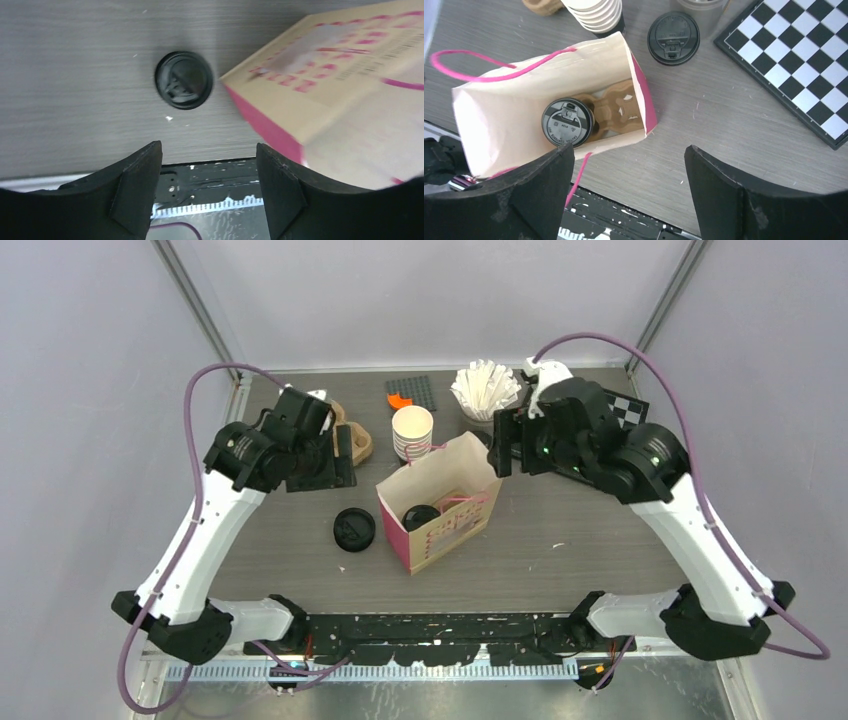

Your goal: Pack the takeout coffee

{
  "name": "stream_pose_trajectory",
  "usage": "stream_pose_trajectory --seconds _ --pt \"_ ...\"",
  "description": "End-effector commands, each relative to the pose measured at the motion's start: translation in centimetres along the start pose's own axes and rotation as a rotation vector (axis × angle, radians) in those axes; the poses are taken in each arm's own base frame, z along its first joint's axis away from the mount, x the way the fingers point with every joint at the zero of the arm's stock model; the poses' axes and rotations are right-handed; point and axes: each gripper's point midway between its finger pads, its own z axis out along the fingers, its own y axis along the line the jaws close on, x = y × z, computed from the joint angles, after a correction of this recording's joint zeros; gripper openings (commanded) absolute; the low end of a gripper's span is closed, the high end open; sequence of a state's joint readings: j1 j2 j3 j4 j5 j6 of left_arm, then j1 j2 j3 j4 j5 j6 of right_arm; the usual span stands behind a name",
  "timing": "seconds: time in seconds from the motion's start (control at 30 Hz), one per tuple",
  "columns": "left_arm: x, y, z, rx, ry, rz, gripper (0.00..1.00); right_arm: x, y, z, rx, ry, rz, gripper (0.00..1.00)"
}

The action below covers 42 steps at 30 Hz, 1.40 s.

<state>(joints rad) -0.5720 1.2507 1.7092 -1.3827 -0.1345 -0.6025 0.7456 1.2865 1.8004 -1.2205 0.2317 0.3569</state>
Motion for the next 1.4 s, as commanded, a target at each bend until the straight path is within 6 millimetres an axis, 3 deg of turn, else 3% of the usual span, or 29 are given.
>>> stream_pose_trajectory --seconds 0.0,0.1,0.2,0.4,0.63,0.87,1.0,1.1,1.2,1.37 --pt "1.2 3.9 2.1 -0.153 0.062 -0.053 0.69 -3.0 -0.3 -3.0 -0.05 -0.202 0.023 0.86" --pt "0.6 5.4 4.3 -0.178 0.09 -0.128 0.66 -3.0 -0.6 -3.6 -0.052 -0.242 0.045 0.87" --pt "-1.5 5.8 6.0 -0.148 0.058 -0.202 0.63 -2.9 -0.7 -3.9 -0.055 -0.255 0.057 0.89" --pt "-8.4 2.6 8.6 -0.029 -0.046 -0.237 0.63 -3.4 -2.7 -4.1 0.051 -0.291 0.088 0.91" --pt "-11.4 -0.2 10.7 0.093 -0.066 -0.237 0.6 -4.0 -3.2 -3.4 0.113 -0.268 0.074 0.92" --pt "-9.1 0.9 12.1 0.054 -0.011 -0.217 0.58 -2.5 -2.5 -2.1 0.089 -0.209 0.113 0.89" --pt "-9.0 -1.6 12.2 0.193 0.007 -0.222 0.54 -1.8 -2.4 -1.6 0.093 -0.181 0.117 0.88" --pt "-7.5 -3.1 12.4 0.248 0.049 -0.221 0.5 -1.6 -1.6 -1.3 0.055 -0.155 0.083 0.87" --pt "-6.4 -3.5 12.1 0.267 0.066 -0.219 0.5 -1.7 -0.1 -1.1 -0.033 -0.124 -0.011 0.85" --pt "-5.4 -3.8 10.8 0.296 0.067 -0.208 0.5 -0.6 1.0 1.3 -0.082 -0.023 -0.157 0.84"
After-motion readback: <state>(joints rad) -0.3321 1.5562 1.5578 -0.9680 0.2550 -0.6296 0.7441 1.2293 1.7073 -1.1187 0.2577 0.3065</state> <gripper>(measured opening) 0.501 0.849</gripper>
